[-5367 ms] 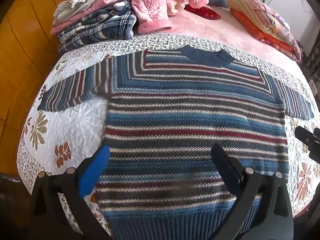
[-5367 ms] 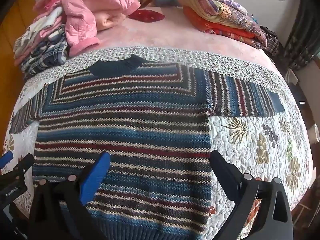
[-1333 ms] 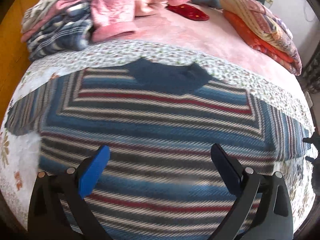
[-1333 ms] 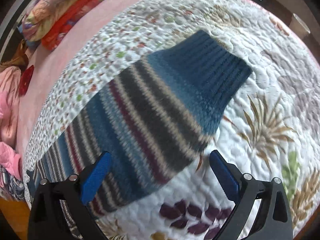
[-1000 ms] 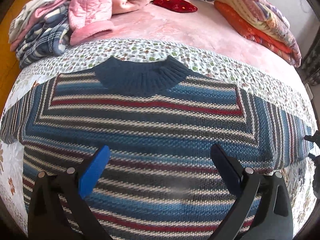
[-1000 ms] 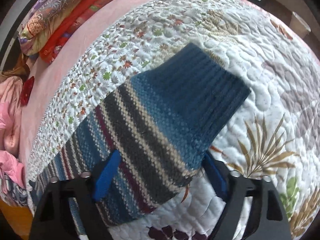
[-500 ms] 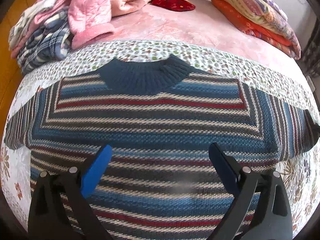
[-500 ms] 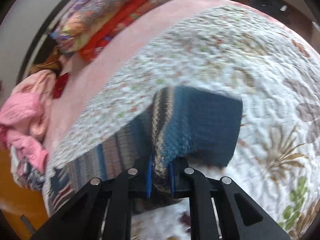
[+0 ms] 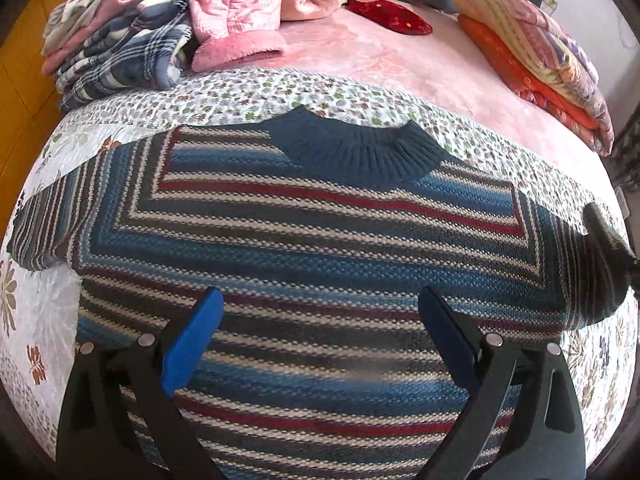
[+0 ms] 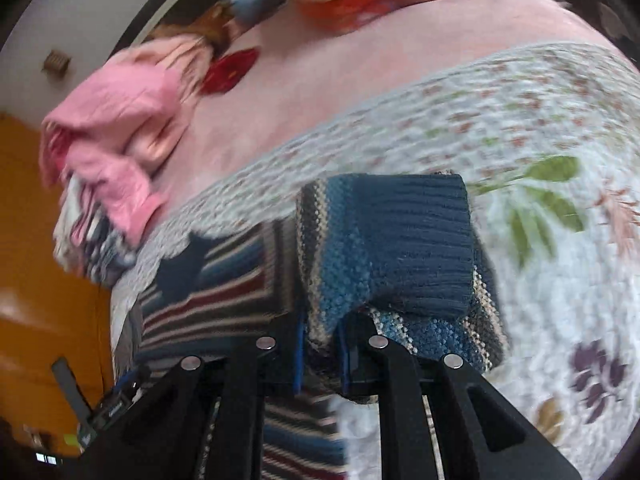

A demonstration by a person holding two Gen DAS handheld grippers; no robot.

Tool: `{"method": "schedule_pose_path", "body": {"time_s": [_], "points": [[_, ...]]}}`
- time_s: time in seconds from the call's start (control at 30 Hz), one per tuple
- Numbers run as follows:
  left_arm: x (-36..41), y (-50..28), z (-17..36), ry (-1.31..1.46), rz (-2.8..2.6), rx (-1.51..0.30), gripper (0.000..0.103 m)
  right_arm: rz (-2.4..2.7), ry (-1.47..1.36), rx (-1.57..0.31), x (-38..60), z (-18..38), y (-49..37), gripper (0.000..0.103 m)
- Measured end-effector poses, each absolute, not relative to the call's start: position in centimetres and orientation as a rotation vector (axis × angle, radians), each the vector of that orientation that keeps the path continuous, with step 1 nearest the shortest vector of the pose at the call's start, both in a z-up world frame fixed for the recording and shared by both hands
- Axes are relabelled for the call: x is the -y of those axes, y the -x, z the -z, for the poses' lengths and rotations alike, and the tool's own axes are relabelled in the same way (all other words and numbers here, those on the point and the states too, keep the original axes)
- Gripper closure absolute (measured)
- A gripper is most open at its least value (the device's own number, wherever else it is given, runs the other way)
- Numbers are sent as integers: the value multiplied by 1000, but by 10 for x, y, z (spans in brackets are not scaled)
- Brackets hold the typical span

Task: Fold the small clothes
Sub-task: 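Fold the gripped sleeve across the sweater body with the right tool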

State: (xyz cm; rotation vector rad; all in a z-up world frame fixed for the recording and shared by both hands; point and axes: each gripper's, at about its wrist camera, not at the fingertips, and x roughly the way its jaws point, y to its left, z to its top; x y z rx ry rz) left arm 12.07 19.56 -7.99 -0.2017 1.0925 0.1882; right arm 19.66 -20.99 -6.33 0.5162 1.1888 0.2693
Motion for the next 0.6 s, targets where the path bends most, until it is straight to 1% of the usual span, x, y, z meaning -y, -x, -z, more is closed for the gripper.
{"method": "schedule_pose_path", "body": {"time_s": [0.1, 0.2, 0.37, 0.4, 0.47, 0.5, 0.57, 0.6], "points": [[-201, -120, 76, 208, -182, -1084, 6, -367, -492, -1190, 176, 62, -194, 90], [-205, -119, 74, 214, -179, -1080, 6, -425, -411, -1206, 138, 67, -190, 90], [-204, -120, 74, 231, -169, -1086, 6, -429, -269, -1267, 92, 95, -183, 89], [-203, -120, 74, 233, -166, -1088, 6, -427, -251, -1277, 90, 100, -183, 88], [-196, -121, 77, 234, -154, -1099, 6, -436, -218, -1307, 82, 111, -179, 82], [-193, -121, 78, 233, -148, -1104, 6, -446, -205, -1325, 81, 116, -177, 76], [-184, -123, 79, 233, -128, -1115, 6, -466, -170, -1367, 86, 121, -172, 68], [-180, -123, 80, 235, -116, -1120, 6, -485, -156, -1370, 91, 115, -170, 68]]}}
